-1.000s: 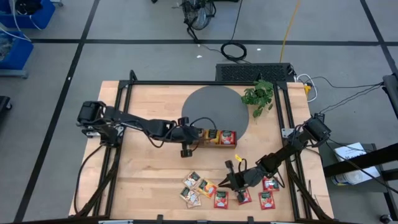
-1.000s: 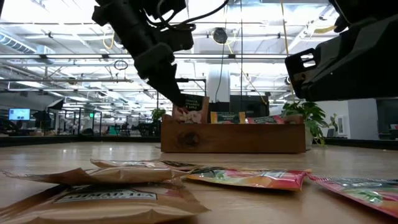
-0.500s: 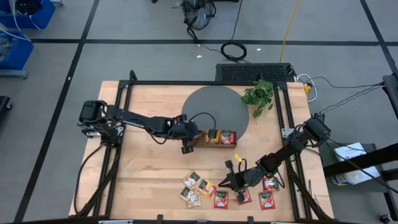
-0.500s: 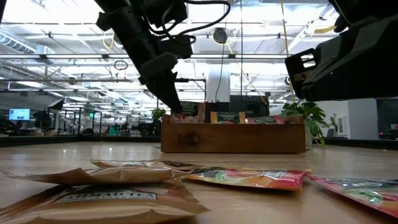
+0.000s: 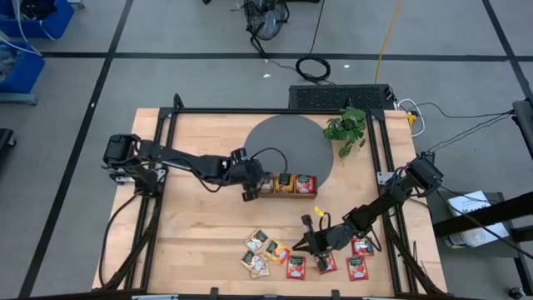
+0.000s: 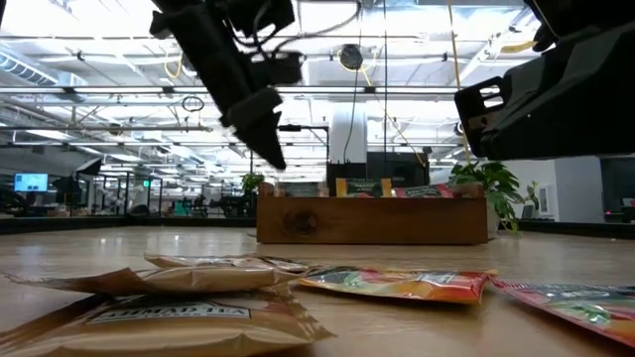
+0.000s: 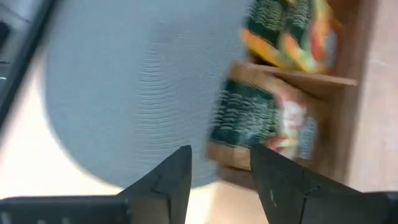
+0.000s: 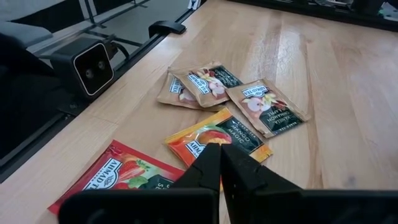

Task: Pick & Place Tea
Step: Put the red tea bag into the right wooden organizer

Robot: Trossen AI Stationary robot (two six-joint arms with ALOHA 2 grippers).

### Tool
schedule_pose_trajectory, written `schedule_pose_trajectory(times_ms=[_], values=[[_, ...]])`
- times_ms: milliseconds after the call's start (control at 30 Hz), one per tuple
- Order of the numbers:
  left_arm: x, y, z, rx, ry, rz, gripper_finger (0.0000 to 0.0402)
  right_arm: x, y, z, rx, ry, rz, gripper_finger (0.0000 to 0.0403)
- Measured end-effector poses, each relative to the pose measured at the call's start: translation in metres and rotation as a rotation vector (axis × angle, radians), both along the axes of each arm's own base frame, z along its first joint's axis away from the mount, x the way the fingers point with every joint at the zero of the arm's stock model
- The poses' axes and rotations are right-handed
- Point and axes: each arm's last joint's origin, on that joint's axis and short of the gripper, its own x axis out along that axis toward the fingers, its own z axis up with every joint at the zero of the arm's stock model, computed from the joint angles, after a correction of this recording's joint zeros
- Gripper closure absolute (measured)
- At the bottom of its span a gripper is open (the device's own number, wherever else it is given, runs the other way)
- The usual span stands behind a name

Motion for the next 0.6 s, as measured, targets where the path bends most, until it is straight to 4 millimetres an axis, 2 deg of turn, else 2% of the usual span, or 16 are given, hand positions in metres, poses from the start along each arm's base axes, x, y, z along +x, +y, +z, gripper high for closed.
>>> schedule_pose_trajectory(times_ms=[167,333,400,500,600], values=[[-0.003,-0.005,0.014,0.007,-0.059,-0.007,0.0232,0.0,0.0,0.0,0.001,-0.005,0.001,0.0401],[-0.011,-0.028,0.036,-0.087,-0.16,-0.057,0.0233,0.0,0.0,0.0,-0.003,-0.002,0.0,0.0401],[-0.017,-0.045,0.04,-0.175,-0.172,-0.065,0.0242,0.0,0.0,-0.001,-0.015,0.005,0.002,0.0401],[-0.024,-0.081,0.037,-0.262,-0.218,-0.087,0.0277,-0.002,0.001,-0.002,-0.027,0.019,0.008,0.0402],[-0.03,-0.12,0.011,-0.253,-0.281,-0.152,0.0326,-0.003,0.001,-0.002,-0.028,0.027,0.009,0.0402]])
